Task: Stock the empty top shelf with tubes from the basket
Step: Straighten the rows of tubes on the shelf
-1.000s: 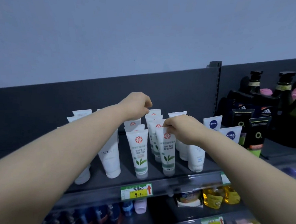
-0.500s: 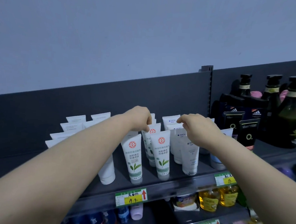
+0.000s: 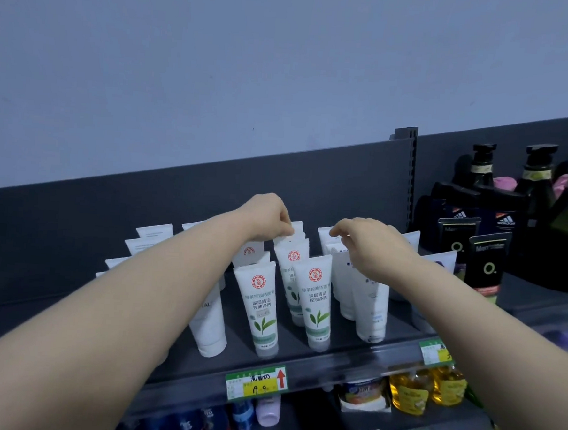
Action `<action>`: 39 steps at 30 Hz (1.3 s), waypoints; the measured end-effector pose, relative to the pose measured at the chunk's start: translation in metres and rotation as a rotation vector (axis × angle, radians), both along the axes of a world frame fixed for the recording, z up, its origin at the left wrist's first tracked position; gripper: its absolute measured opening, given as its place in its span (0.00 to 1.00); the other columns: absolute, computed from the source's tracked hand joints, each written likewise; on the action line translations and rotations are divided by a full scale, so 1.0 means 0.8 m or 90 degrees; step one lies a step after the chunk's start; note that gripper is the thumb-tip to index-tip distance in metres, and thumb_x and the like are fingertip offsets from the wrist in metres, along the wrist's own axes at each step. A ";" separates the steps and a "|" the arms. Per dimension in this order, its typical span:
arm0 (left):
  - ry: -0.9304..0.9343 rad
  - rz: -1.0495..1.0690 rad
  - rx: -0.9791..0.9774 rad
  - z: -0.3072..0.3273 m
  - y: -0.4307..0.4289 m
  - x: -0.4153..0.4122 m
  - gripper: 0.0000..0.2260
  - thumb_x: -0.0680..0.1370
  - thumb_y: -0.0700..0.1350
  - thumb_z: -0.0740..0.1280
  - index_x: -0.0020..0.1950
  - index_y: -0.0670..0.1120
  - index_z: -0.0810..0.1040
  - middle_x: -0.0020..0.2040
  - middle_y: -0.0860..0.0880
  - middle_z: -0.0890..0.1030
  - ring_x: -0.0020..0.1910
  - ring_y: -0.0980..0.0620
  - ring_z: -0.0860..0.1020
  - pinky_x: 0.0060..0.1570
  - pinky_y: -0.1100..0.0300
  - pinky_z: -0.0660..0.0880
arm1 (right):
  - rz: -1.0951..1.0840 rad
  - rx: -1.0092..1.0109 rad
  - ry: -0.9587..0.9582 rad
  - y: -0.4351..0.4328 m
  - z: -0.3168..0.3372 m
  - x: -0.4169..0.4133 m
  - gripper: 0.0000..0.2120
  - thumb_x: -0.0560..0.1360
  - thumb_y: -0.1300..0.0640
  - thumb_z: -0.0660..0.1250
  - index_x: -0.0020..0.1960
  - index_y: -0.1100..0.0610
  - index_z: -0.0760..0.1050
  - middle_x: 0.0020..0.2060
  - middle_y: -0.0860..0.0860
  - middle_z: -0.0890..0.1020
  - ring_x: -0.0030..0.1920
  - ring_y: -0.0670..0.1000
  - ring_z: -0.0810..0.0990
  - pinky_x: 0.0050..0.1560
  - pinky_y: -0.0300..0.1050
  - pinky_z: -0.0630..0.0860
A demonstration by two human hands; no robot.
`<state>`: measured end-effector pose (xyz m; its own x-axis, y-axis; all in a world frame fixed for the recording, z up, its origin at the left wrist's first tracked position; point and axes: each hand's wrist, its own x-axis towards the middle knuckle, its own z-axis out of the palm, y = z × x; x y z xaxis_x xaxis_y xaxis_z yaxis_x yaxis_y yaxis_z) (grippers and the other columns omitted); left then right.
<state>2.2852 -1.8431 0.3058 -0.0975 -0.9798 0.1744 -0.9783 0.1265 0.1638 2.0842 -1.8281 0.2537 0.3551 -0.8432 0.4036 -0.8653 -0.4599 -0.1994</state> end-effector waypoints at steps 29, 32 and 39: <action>-0.058 0.017 -0.017 -0.009 -0.083 0.032 0.12 0.77 0.42 0.67 0.61 0.47 0.80 0.60 0.50 0.80 0.59 0.48 0.77 0.60 0.53 0.76 | 0.012 0.005 0.094 -0.011 0.004 0.022 0.17 0.81 0.57 0.52 0.68 0.48 0.67 0.62 0.48 0.75 0.64 0.53 0.71 0.58 0.50 0.68; -0.088 0.004 0.024 -0.017 -0.100 0.023 0.11 0.75 0.44 0.71 0.58 0.47 0.82 0.56 0.50 0.82 0.56 0.48 0.79 0.56 0.53 0.77 | -0.008 -0.006 0.138 -0.023 0.003 0.022 0.18 0.81 0.58 0.53 0.69 0.49 0.66 0.62 0.48 0.74 0.64 0.53 0.71 0.58 0.51 0.67; -0.130 0.023 0.011 -0.029 -0.116 0.023 0.02 0.74 0.43 0.71 0.43 0.46 0.79 0.43 0.47 0.78 0.39 0.48 0.73 0.42 0.56 0.75 | -0.008 -0.010 0.111 -0.034 0.000 0.028 0.20 0.79 0.62 0.54 0.69 0.48 0.66 0.61 0.46 0.75 0.62 0.52 0.72 0.54 0.48 0.66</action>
